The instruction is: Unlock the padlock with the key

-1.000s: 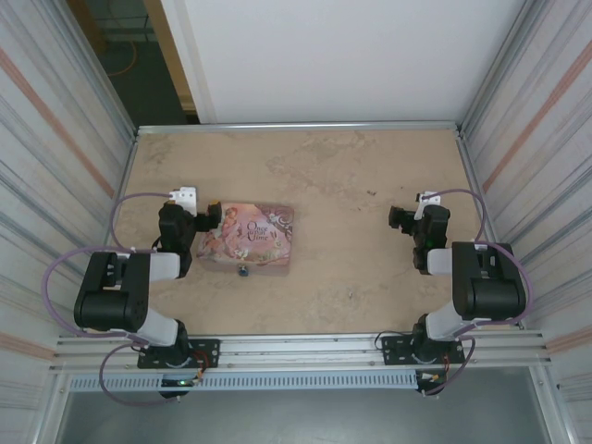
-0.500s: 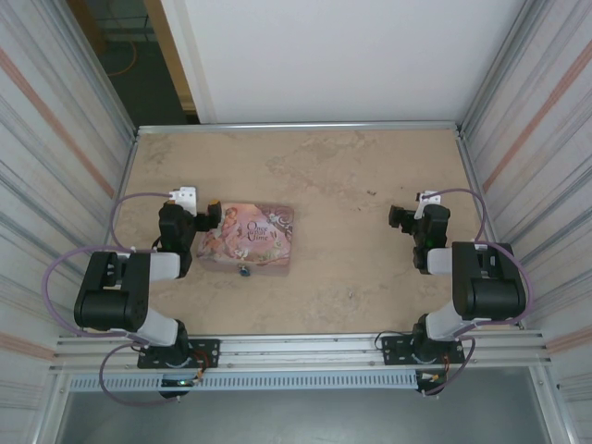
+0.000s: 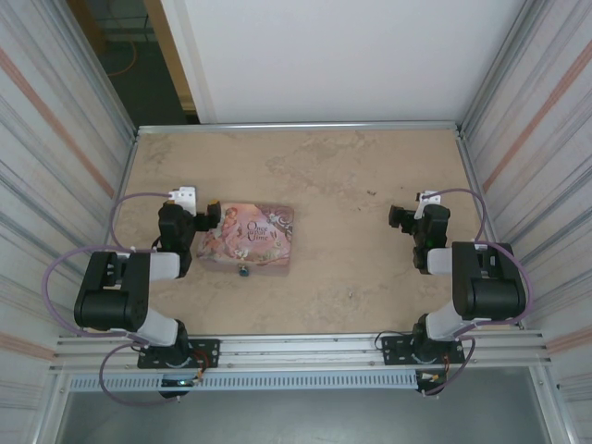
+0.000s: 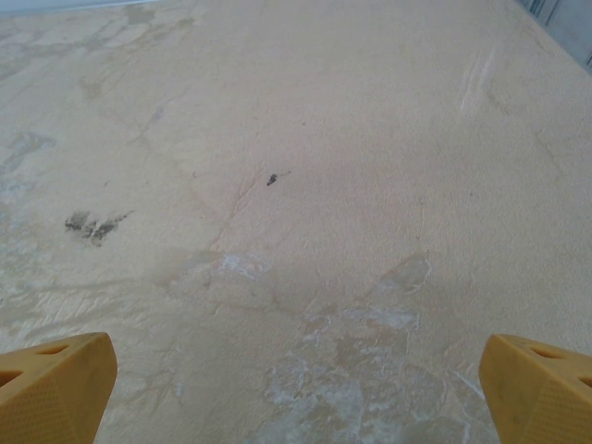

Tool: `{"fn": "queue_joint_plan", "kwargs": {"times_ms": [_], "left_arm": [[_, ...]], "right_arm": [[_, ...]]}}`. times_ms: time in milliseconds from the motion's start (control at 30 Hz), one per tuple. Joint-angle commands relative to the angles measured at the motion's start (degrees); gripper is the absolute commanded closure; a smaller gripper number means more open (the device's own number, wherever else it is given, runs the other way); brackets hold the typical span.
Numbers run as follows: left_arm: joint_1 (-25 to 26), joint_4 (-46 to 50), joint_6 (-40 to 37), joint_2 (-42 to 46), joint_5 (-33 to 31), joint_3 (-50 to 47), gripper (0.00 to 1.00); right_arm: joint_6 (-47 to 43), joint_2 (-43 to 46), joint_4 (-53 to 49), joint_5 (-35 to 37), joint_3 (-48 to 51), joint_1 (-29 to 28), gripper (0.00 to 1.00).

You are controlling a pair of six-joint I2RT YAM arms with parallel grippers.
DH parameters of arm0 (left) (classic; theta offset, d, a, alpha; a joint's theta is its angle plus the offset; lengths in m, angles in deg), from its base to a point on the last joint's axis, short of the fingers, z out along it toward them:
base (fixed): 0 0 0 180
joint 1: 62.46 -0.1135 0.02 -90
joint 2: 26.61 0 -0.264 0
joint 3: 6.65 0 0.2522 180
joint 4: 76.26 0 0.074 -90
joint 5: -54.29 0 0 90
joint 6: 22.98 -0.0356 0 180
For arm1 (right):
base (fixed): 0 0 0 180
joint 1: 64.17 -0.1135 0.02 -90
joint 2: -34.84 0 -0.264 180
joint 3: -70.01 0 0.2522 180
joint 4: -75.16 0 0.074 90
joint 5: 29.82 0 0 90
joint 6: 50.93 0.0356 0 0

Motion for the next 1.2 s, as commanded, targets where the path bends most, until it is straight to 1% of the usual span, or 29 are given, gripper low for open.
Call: {"fn": "queue_joint_plan", "kwargs": {"times_ms": [0,100,233,300,400,467,533,567,600,700,800,900,1033,1100,1167], "left_arm": [[-0.63,1.96,-1.51,-0.93,-2.12,-0.08,0.01],[-0.67,0.83,-1.12,0.88,-3.13,-1.31,0.01],[-0.47,6.92,-0.96,9.14,-4.13,-1.84,0.01],[-0.07,10.9,-0.91,13.91,-4.86,-1.44,0.01],[0.03,20.05,2.77,21.62,-3.53,1.01,0.01],[0.09,28.4,6.85,25.89,-2.23,3.58,0.01],[0.04,38.9,12.07,29.79,-1.91,7.03,0.01],[0.02,43.65,14.79,31.28,-1.56,8.63,0.01],[-0.15,47.8,16.45,32.65,0.26,9.81,0.01],[-0.24,56.6,20.41,35.91,5.9,12.04,0.01],[-0.64,64.68,24.16,38.23,10.31,13.96,0.01],[-1.31,71.5,26.4,39.02,15.04,15.75,0.01],[-1.75,75.43,27.91,38.11,20.19,15.76,0.01],[-1.84,74.91,28.57,37.09,22.64,14.72,0.01],[-1.84,73.49,29.31,36.11,23.52,13.53,0.01]], "right_arm": [[1.35,-0.37,1.18,0.38,-1.27,-0.38,0.01],[1.5,0.49,-0.04,0.87,-1.54,-0.37,0.01],[1.1,5.78,-6.8,1.25,-3.12,-0.65,0.01],[1.54,9.18,-12.57,1.67,-4.53,-0.79,0.01],[4.17,14.96,-23.34,1.12,-7.55,-1.21,0.01],[6.6,18.74,-30.52,-0.32,-9.73,-2.06,0.01],[9.5,22.39,-37.32,-1.59,-11.76,-3.51,0.01],[11.12,24.18,-40.48,-2.25,-12.63,-4.51,0.01],[12.74,25.88,-43.25,-2.99,-13.38,-5.6,0.01],[18.35,30.05,-49.5,-5.54,-14.48,-9.11,0.01],[24.48,32.51,-55.65,-8.53,-16.14,-12.99,0.01],[29.39,32.56,-60.11,-11.9,-17.69,-17.49,0.01],[34.49,31.45,-61.05,-14.73,-18.25,-24.25,0.01],[35.78,28.06,-60.23,-15.03,-18.7,-28.47,0.01],[36.44,25.12,-59.85,-14.3,-19.85,-32.25,0.01]]}}
